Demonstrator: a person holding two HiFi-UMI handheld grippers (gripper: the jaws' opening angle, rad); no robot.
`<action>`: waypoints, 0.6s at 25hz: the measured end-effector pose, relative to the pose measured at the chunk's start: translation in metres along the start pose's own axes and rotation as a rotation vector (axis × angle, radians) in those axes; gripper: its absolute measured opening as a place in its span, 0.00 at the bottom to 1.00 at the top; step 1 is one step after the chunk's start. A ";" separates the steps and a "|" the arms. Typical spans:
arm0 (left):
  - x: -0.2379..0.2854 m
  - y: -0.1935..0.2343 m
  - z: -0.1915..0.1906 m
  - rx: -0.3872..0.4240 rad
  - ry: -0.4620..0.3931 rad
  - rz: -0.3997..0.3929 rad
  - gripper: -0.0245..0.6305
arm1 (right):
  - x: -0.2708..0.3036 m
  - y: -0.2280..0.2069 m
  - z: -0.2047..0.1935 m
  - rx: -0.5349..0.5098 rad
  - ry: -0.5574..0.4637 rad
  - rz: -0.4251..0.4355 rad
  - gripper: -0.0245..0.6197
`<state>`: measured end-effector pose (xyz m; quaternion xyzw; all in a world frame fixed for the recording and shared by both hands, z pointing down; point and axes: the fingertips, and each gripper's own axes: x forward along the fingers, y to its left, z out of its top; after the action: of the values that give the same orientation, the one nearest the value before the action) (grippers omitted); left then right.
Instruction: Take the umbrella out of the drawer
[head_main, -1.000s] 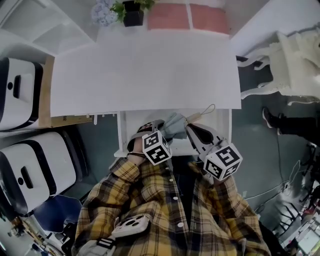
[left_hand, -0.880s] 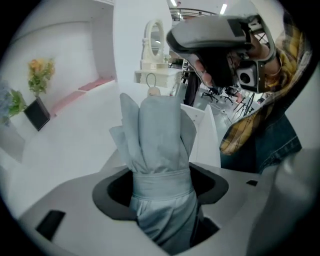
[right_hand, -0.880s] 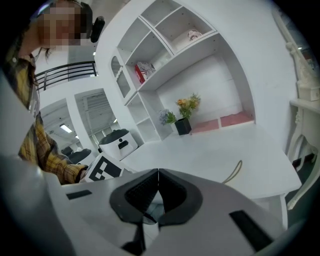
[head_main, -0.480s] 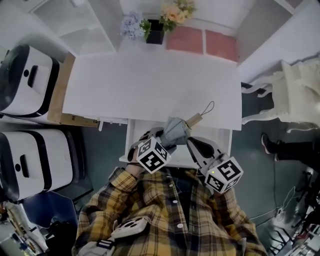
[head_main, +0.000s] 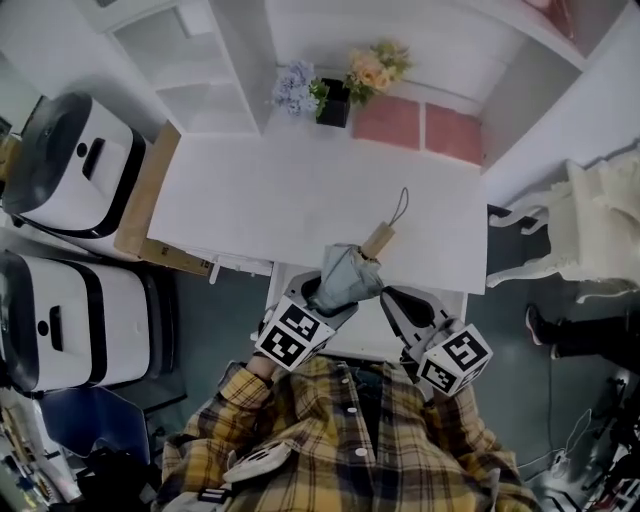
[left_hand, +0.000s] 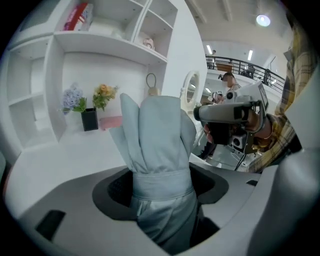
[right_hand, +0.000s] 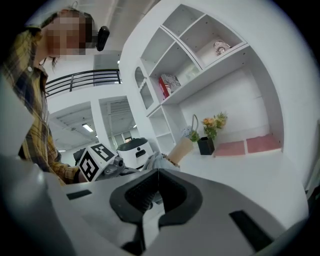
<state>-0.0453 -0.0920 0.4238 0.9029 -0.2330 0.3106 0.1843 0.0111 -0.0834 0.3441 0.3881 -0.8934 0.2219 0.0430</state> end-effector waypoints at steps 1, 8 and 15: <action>-0.005 0.002 0.004 -0.005 -0.021 0.008 0.52 | 0.001 -0.001 0.003 -0.008 -0.007 -0.002 0.06; -0.041 0.002 0.028 -0.019 -0.142 0.015 0.52 | 0.010 -0.008 0.017 -0.038 -0.043 -0.019 0.07; -0.064 -0.006 0.051 -0.045 -0.280 -0.002 0.52 | 0.015 -0.003 0.031 -0.068 -0.061 -0.005 0.07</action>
<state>-0.0627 -0.0917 0.3433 0.9334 -0.2622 0.1762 0.1703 0.0052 -0.1086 0.3215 0.3951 -0.9005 0.1794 0.0295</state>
